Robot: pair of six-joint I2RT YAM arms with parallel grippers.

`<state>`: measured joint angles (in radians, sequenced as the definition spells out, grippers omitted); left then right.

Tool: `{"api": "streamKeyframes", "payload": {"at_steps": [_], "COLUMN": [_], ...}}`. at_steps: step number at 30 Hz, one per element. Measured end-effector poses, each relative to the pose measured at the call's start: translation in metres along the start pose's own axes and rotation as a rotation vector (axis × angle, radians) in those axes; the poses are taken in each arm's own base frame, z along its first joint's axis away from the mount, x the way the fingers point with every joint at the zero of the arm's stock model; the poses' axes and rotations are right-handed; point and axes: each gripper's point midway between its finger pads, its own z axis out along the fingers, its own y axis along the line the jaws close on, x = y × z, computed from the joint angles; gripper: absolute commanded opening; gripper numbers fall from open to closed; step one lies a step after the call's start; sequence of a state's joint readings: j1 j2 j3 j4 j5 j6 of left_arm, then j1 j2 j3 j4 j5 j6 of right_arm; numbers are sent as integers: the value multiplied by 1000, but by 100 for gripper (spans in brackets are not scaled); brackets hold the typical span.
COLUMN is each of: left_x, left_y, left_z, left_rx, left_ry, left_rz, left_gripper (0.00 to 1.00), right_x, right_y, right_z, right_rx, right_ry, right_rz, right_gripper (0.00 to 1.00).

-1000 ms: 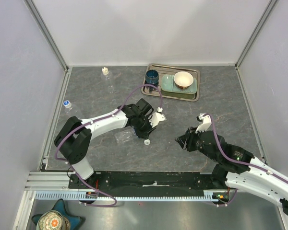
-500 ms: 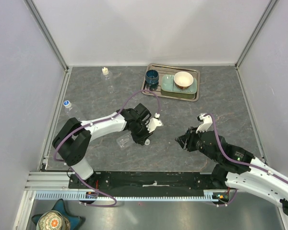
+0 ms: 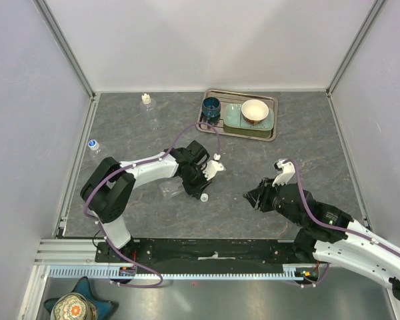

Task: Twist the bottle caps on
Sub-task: Pick up the bottle cap from the center of the board.

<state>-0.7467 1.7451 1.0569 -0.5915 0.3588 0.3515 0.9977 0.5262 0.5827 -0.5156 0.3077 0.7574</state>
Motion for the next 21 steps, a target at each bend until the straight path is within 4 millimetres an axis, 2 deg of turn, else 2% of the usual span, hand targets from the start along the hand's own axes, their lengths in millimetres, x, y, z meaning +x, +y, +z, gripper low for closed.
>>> {"api": "streamKeyframes", "payload": {"at_steps": [3, 5, 10, 21], "left_x": [-8, -13, -20, -19], "left_y": [5, 8, 9, 5], "left_z": [-4, -5, -6, -1], "left_rx": [2, 3, 15, 26], "left_ry": [-25, -36, -52, -40], "left_rz": [-12, -20, -29, -48], "left_gripper": [38, 40, 40, 39], "right_x": [3, 3, 3, 6], "right_y": [-2, -2, -2, -4], "right_z": [1, 1, 1, 1], "right_rx": [5, 5, 3, 5], "right_ry": [6, 7, 6, 11], "right_rz": [-1, 0, 0, 2], "right_gripper": [45, 45, 45, 44]}}
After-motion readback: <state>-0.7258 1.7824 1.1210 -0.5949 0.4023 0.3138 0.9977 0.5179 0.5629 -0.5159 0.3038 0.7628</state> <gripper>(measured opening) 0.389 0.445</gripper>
